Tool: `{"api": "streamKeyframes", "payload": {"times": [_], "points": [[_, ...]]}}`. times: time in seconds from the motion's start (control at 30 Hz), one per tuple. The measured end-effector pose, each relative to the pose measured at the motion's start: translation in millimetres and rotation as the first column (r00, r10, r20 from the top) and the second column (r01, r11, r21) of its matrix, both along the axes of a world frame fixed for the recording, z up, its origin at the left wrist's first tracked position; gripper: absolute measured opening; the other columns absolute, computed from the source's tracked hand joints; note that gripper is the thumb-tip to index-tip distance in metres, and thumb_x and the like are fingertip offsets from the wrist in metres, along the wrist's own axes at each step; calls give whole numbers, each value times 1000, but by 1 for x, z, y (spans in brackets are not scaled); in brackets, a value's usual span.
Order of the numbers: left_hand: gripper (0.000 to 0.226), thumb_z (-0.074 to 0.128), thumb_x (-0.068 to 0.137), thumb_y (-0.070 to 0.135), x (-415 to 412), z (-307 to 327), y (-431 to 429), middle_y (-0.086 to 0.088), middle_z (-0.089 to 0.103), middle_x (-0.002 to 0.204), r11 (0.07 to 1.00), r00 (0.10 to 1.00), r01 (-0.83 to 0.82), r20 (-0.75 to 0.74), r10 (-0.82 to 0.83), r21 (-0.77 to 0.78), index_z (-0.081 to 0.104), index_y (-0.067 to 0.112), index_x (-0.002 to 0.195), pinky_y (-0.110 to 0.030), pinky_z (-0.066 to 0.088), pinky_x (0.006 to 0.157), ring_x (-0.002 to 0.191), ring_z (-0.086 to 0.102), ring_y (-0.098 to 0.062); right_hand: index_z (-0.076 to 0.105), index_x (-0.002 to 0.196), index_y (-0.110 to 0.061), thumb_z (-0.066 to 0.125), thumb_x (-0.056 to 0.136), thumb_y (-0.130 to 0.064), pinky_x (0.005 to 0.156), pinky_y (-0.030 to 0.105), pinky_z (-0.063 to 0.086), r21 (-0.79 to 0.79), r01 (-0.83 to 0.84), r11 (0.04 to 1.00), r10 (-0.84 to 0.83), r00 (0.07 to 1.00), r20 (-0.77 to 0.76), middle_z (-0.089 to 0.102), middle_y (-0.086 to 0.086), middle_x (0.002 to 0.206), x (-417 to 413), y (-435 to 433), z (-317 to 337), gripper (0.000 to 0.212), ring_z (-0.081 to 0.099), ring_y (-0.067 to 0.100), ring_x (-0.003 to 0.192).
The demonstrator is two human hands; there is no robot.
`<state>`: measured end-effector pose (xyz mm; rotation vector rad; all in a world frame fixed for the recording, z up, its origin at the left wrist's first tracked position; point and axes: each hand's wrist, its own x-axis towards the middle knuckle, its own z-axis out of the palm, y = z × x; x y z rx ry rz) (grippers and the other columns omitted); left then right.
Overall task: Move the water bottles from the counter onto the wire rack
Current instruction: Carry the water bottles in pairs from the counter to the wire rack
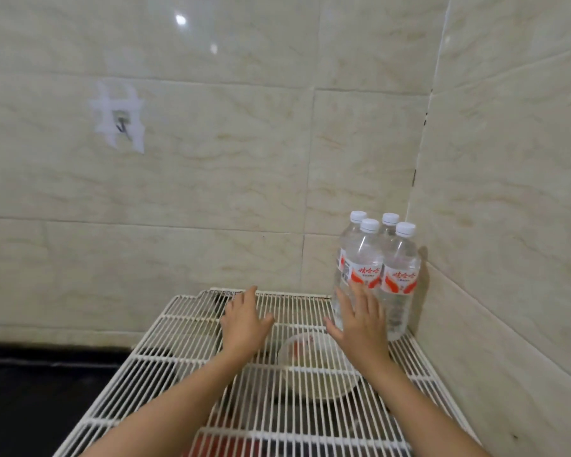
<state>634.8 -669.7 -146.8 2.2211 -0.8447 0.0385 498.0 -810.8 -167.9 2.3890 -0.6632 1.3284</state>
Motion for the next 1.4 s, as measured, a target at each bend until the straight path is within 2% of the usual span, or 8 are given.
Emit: {"api": "streamKeyframes", "payload": {"times": [0.23, 0.37, 0.53, 0.67, 0.83, 0.97, 1.2, 1.4], "points": [[59, 53, 87, 30, 42, 2, 108, -11, 39, 142, 984, 983, -179, 42, 179, 7, 30, 13, 139, -42, 30, 107, 131, 33, -30, 68, 100, -12, 87, 46, -42, 73, 43, 55, 37, -102, 994, 108, 976, -187, 71, 14, 100, 51, 81, 6, 64, 68, 31, 92], [60, 50, 88, 32, 55, 1, 188, -8, 38, 144, 952, 953, -304, 32, 303, 26, 27, 16, 141, -44, 31, 104, 131, 33, -29, 65, 105, -14, 85, 47, -45, 75, 41, 56, -61, -234, 970, 214, 949, -233, 71, 11, 100, 85, 141, 12, 68, 69, 28, 92], [56, 50, 89, 31, 66, -3, 318, -9, 39, 142, 872, 872, -489, 40, 489, 0, 30, 16, 139, -43, 32, 102, 130, 32, -30, 66, 101, -18, 83, 46, -47, 76, 37, 54, -52, -429, 902, 406, 882, -238, 70, 10, 98, 136, 247, 14, 64, 57, 26, 97], [55, 50, 88, 31, 62, -10, 448, -7, 41, 141, 762, 760, -648, 94, 643, 27, 34, 16, 138, -42, 33, 102, 129, 34, -28, 61, 102, -17, 76, 56, -47, 69, 36, 54, -30, -591, 806, 562, 782, -269, 70, 12, 98, 171, 356, 8, 57, 66, 30, 92], [51, 49, 88, 31, 26, -34, 603, -6, 42, 140, 556, 572, -819, 138, 809, 139, 38, 17, 136, -41, 34, 101, 129, 35, -28, 67, 102, -19, 59, 62, -48, 71, 35, 54, 0, -765, 645, 739, 622, -259, 70, 11, 102, 192, 509, -14, 49, 49, 25, 101], [51, 47, 88, 34, -17, -59, 698, -7, 41, 139, 419, 466, -871, 164, 870, 256, 38, 16, 135, -39, 33, 100, 127, 35, -28, 68, 102, -21, 75, 56, -49, 71, 34, 54, 68, -866, 496, 825, 445, -347, 71, 10, 102, 186, 618, -45, 54, 65, 26, 96], [51, 46, 89, 35, -75, -98, 786, -5, 42, 139, 225, 268, -909, 80, 960, 350, 37, 16, 135, -37, 32, 100, 128, 35, -27, 69, 96, -25, 80, 40, -55, 68, 31, 54, 190, -916, 354, 819, 206, -535, 72, 6, 96, 173, 721, -98, 64, 68, 22, 89], [47, 42, 90, 37, -75, -125, 811, -4, 43, 138, 175, 212, -889, 44, 976, 422, 38, 18, 133, -37, 32, 101, 127, 37, -25, 69, 94, -26, 80, 39, -58, 66, 32, 54, 238, -932, 272, 796, 79, -600, 71, 6, 93, 191, 758, -129, 65, 64, 22, 90]]}}
